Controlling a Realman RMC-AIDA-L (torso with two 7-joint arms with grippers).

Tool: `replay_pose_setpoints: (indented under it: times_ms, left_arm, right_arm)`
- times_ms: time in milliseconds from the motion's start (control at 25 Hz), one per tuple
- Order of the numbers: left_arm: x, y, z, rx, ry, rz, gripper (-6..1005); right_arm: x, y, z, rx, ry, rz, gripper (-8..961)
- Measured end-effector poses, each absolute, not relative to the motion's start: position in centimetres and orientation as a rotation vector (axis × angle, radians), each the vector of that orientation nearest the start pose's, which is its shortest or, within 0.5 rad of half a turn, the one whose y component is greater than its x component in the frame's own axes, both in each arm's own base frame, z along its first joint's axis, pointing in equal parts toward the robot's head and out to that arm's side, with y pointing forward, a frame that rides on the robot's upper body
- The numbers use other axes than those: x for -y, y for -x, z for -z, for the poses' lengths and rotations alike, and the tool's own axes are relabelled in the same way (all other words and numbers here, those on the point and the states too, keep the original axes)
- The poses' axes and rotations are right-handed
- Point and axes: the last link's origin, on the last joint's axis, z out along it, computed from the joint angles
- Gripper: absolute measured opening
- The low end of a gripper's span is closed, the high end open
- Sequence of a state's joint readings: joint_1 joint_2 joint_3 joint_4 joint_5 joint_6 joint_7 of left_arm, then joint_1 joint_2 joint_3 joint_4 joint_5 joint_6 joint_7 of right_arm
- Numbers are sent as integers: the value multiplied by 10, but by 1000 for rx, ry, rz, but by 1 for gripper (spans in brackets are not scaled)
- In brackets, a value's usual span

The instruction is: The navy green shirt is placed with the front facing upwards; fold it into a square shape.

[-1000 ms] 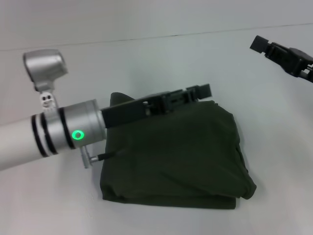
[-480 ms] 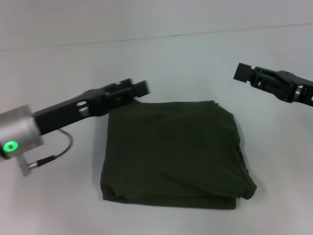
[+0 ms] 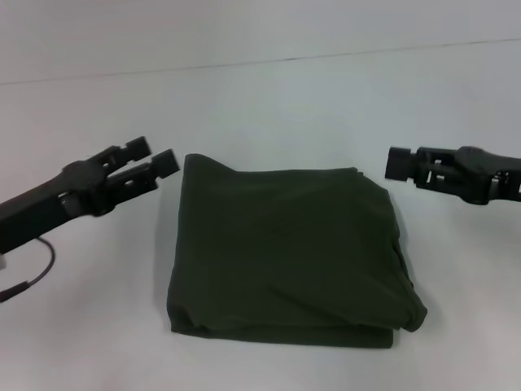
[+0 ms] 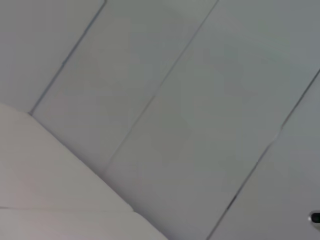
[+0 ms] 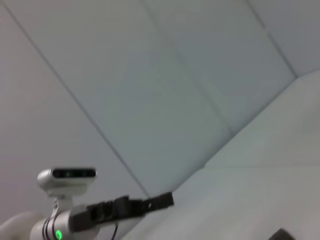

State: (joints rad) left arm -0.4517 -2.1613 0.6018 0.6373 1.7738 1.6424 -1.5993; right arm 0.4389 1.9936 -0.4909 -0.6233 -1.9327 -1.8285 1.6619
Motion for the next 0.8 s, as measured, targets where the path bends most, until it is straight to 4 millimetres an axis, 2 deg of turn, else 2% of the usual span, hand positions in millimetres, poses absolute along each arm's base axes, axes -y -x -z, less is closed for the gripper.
replay_pose_setpoints:
  times_ms: [120, 280, 480, 720, 800]
  left_arm:
    - [-303, 257, 0, 974, 2442, 1205, 963]
    - [-291, 264, -1, 932, 2455, 1197, 963]
    - [-280, 270, 2, 924, 2494, 1159, 963]
    - [-273, 275, -1, 908, 2483, 1170, 963]
    - [-273, 276, -4, 897, 2464, 1177, 963]
  right_arm:
    - [-297, -288, -63, -1117, 2569, -1042, 449]
    - [-308, -297, -73, -1234, 2483, -991, 364]
    - [-317, -289, -70, -1260, 2529, -938, 509]
    - [-327, -273, -48, -1252, 2644, -839, 555]
    - [-330, -265, -39, -1241, 2681, -816, 477]
